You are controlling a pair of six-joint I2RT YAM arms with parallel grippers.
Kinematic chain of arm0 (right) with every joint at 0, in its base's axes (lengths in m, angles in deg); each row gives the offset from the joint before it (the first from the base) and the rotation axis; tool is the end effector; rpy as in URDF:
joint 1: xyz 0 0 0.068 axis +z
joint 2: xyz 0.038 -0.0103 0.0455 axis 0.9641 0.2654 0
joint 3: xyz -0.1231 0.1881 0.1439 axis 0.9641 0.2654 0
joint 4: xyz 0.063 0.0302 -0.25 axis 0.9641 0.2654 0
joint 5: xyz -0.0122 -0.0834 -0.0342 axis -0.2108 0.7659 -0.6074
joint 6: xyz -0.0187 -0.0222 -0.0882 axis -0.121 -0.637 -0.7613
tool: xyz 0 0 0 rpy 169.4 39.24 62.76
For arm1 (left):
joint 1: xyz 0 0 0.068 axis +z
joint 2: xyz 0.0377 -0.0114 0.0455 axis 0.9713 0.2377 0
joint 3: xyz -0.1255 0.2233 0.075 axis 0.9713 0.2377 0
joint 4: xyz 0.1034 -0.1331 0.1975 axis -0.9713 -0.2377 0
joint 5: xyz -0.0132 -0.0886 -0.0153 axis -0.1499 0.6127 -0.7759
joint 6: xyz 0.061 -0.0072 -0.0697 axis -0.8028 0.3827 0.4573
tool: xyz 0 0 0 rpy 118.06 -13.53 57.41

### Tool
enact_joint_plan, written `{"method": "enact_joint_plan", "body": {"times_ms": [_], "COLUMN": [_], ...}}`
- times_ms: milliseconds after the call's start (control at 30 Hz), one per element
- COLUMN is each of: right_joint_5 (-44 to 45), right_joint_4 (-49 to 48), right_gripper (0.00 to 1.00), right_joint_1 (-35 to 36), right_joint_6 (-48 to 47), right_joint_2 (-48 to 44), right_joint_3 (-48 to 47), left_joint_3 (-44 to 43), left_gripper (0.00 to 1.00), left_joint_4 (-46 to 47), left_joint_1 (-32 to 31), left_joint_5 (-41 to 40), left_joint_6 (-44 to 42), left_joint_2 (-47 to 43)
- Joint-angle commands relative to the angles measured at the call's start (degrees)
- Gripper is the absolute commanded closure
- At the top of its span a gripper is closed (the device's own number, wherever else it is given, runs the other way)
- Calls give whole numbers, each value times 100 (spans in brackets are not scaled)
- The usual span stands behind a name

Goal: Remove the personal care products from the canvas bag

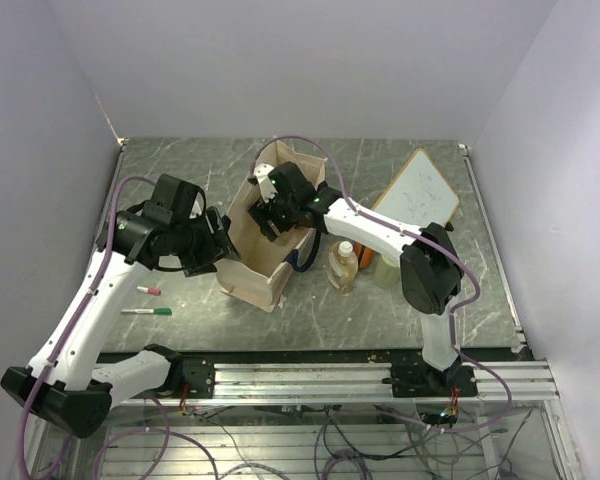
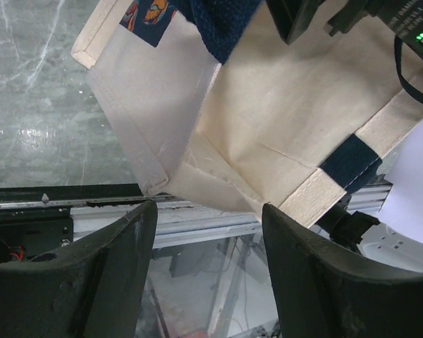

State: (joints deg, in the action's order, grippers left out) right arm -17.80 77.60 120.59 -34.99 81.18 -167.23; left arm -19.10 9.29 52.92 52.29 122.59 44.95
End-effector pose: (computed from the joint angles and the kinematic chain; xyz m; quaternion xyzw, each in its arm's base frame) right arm 0.3400 0.3543 0.2077 -0.3767 0.8404 0.1554 0.3573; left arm 0.1889 -0.0954 0.3222 -0.1699 0.9377 -0.2284 0.1994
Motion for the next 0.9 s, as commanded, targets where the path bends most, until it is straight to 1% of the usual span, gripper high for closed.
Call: {"method": "enact_joint_plan", "body": {"times_ms": [0, 100, 167, 267, 367, 433, 533, 600, 633, 667, 733, 767, 833, 867], "right_joint_5": [120, -185, -191, -62, 101, 86, 140, 195, 245, 247, 199, 172, 149, 139], "right_joint_4": [-8, -68, -153, 106, 325, 474, 584, 733, 855, 936, 1079, 1152, 1253, 1261], "right_gripper": [29, 36, 38, 40, 34, 32, 32, 34, 37, 43, 60, 66, 75, 81], "right_joint_1": [-138, -137, -141, -141, -137, -114, -115, -117, -113, -113, -115, -114, -107, -107], "right_joint_6": [198, 149, 254, 245, 234, 136, 130, 180, 207, 226, 292, 336, 396, 448], "right_joint_2": [-14, 0, 105, 527, 821, 929, 968, 1021, 1066, 1094, 1121, 1117, 1051, 997], "right_joint_3": [-281, -332, -373, -733, -1028, -1145, -1143, -1201, -1276, -1332, -1434, -1504, -1633, -1659], "left_joint_3": [-305, -373, -330, -249, -215, -174, -143, -61, 1, 78, 226, 235, 90, -47], "left_gripper": [29, 29, 30, 30, 30, 30, 29, 29, 29, 29, 28, 28, 28, 28], "left_joint_4": [-244, -475, -533, -480, -405, -372, -392, -340, -350, -339, -319, -355, -436, -506], "left_joint_1": [12, 13, 10, 12, 8, 8, 13, 12, 7, 12, 15, 13, 13, 13], "left_joint_5": [-73, -169, -168, -66, 40, 108, 287, 258, 212, 190, 184, 188, 150, 66], "left_joint_6": [491, 656, 712, 754, 680, 579, 416, 264, 203, 163, 90, 57, -100, -213], "left_joint_2": [157, 167, 119, -13, -173, -260, -428, -632, -726, -841, -1012, -1024, -956, -903]}}
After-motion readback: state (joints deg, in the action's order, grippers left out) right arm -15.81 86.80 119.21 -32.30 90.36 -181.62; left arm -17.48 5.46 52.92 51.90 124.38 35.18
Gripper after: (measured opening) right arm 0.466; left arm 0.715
